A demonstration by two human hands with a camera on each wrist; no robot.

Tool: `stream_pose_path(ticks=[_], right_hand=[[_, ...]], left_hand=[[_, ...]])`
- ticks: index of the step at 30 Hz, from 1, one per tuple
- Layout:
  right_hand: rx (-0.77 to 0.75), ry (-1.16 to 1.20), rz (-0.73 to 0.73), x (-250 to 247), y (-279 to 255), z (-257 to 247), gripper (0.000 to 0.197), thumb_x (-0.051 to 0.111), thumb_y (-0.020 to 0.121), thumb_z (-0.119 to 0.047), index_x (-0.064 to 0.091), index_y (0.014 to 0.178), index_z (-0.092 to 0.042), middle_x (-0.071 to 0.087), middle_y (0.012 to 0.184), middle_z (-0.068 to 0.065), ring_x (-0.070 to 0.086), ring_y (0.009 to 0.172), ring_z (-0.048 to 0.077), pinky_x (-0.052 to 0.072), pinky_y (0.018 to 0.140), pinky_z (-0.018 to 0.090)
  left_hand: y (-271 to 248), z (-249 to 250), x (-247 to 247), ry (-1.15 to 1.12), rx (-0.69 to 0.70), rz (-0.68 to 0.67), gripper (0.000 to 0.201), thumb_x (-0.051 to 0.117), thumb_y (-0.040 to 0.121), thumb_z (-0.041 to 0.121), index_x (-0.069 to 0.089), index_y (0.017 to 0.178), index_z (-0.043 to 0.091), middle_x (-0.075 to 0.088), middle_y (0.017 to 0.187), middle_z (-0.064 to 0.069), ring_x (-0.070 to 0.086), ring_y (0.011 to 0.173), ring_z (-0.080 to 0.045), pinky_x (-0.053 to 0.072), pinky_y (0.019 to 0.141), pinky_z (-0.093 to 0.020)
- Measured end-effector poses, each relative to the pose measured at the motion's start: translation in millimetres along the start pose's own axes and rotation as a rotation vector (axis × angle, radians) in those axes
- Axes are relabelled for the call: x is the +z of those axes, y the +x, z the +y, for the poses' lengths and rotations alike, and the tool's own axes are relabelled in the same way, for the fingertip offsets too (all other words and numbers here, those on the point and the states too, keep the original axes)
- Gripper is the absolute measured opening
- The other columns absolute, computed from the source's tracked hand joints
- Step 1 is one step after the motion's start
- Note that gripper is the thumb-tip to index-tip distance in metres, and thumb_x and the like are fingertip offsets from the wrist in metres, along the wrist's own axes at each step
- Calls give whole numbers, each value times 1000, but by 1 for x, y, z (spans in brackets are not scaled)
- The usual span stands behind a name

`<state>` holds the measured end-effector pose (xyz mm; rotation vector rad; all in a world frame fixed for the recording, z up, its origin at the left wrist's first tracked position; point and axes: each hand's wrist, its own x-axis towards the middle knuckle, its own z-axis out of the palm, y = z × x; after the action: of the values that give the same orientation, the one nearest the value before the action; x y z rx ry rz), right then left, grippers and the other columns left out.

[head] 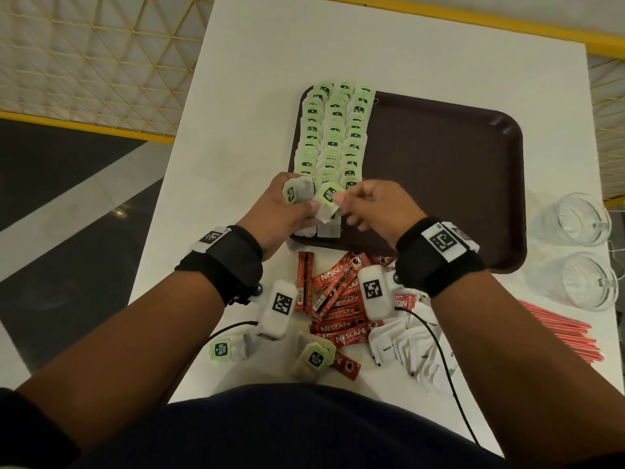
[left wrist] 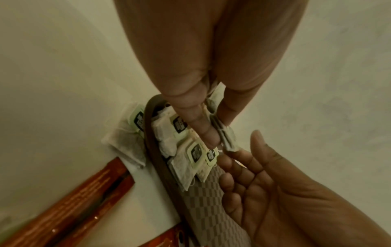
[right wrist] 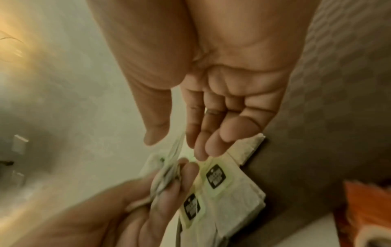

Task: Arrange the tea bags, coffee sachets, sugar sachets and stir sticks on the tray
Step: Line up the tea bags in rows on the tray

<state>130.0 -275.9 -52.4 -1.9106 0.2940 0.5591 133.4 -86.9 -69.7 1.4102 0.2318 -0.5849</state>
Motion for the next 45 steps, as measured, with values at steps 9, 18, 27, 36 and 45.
stream_pose_path(ticks=[9, 18, 27, 36, 45], right_hand=[[22, 173, 151, -6, 6, 16, 15, 57, 96, -10, 57, 111, -6, 69, 93, 8, 66, 71, 11, 53, 63, 24], [41, -242, 166, -11, 23, 34, 4, 61, 93, -11, 61, 96, -12, 66, 86, 8, 59, 65, 12, 47, 59, 22], [2, -292, 260, -6, 37, 35, 19, 73, 82, -14, 56, 80, -23, 63, 73, -3, 65, 77, 21, 56, 80, 40], [-71, -312, 342, -8, 29, 29, 20, 70, 86, -33, 59, 91, -16, 54, 76, -9, 53, 69, 6, 44, 64, 22], [-290, -298, 102, -1, 10, 8, 17, 73, 85, -25, 70, 94, -10, 66, 85, 1, 52, 62, -3, 41, 62, 18]], left_hand=[[5, 4, 7, -77, 6, -72, 29, 43, 103, 6, 50, 131, 2, 63, 127, -18, 68, 108, -32, 58, 80, -27], [9, 0, -4, 137, 100, 56, 23, 54, 100, 20, 60, 122, 14, 71, 115, -4, 68, 105, -22, 58, 76, -35], [8, -5, -10, 225, 100, 82, 30, 57, 99, 25, 58, 126, 14, 71, 115, -2, 68, 102, -17, 52, 65, -23], [7, -5, -9, 270, 69, 64, 22, 65, 94, 22, 64, 115, 14, 74, 107, -5, 69, 92, -16, 54, 69, -30], [7, 8, 8, 719, 185, -51, 31, 72, 86, 36, 67, 103, 11, 72, 81, -6, 64, 72, -22, 53, 72, -43]])
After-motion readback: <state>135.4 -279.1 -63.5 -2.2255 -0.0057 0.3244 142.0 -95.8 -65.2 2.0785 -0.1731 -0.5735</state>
